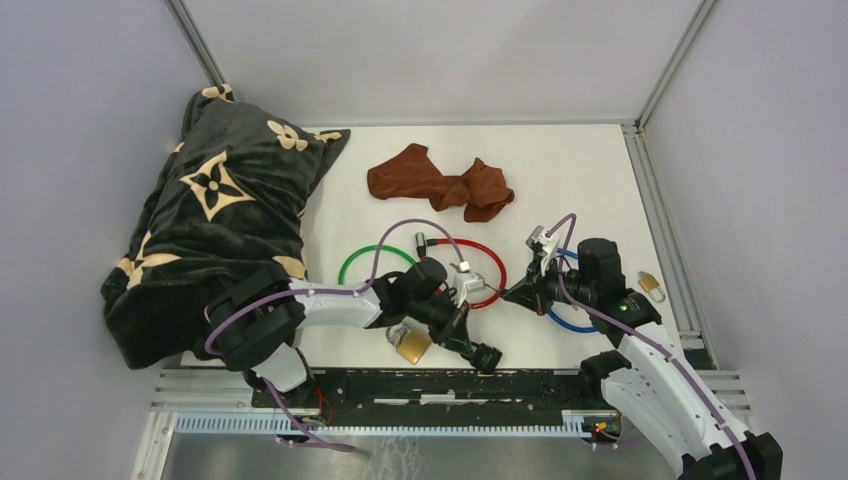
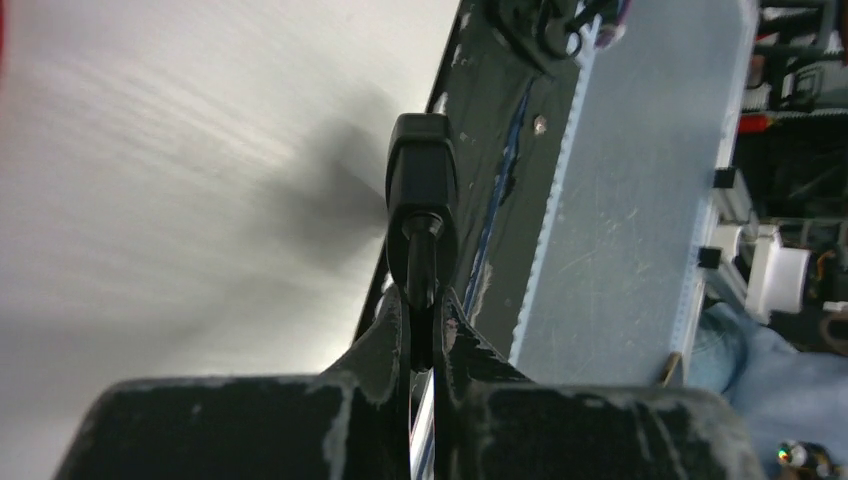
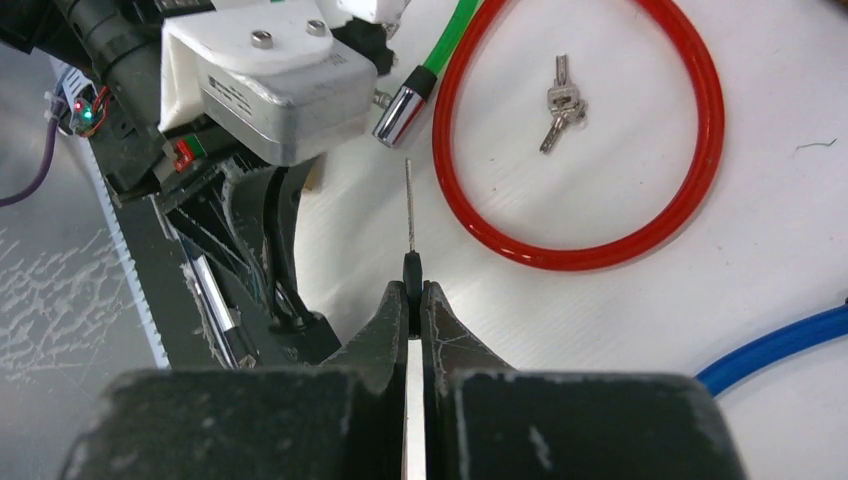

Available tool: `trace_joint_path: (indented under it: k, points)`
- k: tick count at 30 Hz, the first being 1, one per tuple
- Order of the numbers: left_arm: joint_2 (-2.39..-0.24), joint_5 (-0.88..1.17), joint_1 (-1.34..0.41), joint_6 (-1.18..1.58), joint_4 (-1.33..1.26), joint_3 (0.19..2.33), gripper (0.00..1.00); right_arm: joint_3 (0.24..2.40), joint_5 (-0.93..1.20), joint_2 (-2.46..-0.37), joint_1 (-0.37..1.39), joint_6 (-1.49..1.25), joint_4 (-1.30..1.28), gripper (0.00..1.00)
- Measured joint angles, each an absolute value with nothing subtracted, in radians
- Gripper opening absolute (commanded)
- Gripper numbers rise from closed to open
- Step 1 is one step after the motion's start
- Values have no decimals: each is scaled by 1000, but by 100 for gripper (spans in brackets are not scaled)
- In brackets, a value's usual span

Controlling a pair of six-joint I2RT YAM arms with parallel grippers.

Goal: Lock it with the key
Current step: Place the lock at the center of the board.

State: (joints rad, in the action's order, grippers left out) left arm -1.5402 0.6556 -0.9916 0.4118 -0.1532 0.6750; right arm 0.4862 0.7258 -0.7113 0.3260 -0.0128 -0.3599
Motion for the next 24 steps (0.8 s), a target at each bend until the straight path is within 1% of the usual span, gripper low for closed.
trace_joint_path:
  k: [2, 3, 4, 6, 7, 10, 13, 14, 18, 21, 24]
  points:
    - [-1584, 653, -1032, 462, -199, 676, 2, 484, 728, -701, 326, -2, -384, 0]
    - [-1594, 646, -1037, 476, -213, 685, 9, 484, 729, -695, 326, 4, -393, 0]
    - [-1602, 636, -1039, 483, -213, 694, 18, 484, 729, -688, 326, 9, -405, 0]
    - [-1613, 604, -1039, 486, -209, 708, 42, 484, 728, -670, 326, 17, -426, 0]
    - [-1614, 581, -1039, 487, -204, 715, 57, 484, 728, -664, 326, 20, -434, 0]
    - [-1619, 513, -1037, 467, -188, 743, 79, 484, 720, -653, 326, 23, -447, 0]
    - [-1621, 458, -1035, 431, -169, 783, 96, 483, 704, -655, 326, 23, -459, 0]
    - [-1620, 442, -1035, 416, -164, 795, 99, 479, 699, -655, 326, 22, -462, 0]
    - [-1584, 381, -1034, 341, -128, 794, 100, 449, 698, -650, 327, -10, -458, 0]
    - [-1499, 327, -1034, 272, -89, 778, 100, 397, 703, -627, 344, -57, -445, 0]
    - [-1384, 282, -1014, 209, -52, 774, 100, 346, 701, -600, 405, -121, -424, 0]
